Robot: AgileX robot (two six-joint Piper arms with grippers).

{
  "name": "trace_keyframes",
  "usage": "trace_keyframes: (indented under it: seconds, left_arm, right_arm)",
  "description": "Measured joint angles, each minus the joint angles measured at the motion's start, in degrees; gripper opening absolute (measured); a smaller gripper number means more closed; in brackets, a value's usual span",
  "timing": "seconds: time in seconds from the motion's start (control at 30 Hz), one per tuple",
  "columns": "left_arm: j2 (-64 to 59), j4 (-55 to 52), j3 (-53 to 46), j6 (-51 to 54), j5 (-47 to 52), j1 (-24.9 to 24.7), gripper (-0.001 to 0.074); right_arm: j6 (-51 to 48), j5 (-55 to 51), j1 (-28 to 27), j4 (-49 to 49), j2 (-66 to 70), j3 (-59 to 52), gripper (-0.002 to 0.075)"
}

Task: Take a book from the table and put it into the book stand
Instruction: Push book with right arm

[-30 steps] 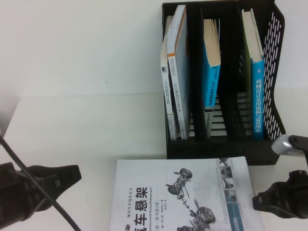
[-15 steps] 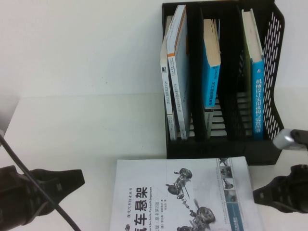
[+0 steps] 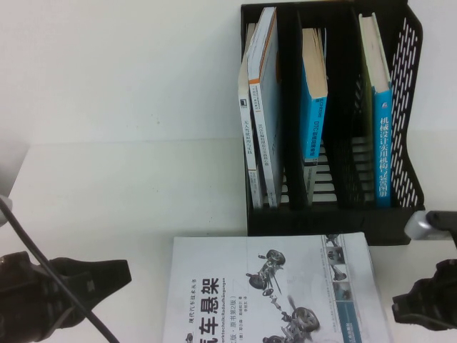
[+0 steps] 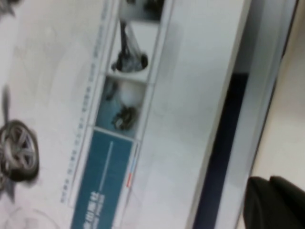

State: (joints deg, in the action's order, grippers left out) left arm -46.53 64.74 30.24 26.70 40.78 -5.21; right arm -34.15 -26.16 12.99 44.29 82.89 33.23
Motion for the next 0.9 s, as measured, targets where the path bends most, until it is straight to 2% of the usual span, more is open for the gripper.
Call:
trace_keyframes:
  seconds: [0.3,0.9]
  left_arm:
    - [0.0,-0.1,0.0,0.0,0.0,0.0,-0.0002]
    - [0.0,-0.32,0.0,0.0,0.0,0.0,-0.0002]
  right_arm:
    - [-7.04,-2.81,0.0,7.71,1.48,0.0,0.0006]
    - [-7.27,-5.85,-0.03,6.6,1.48,0.13,0.0006]
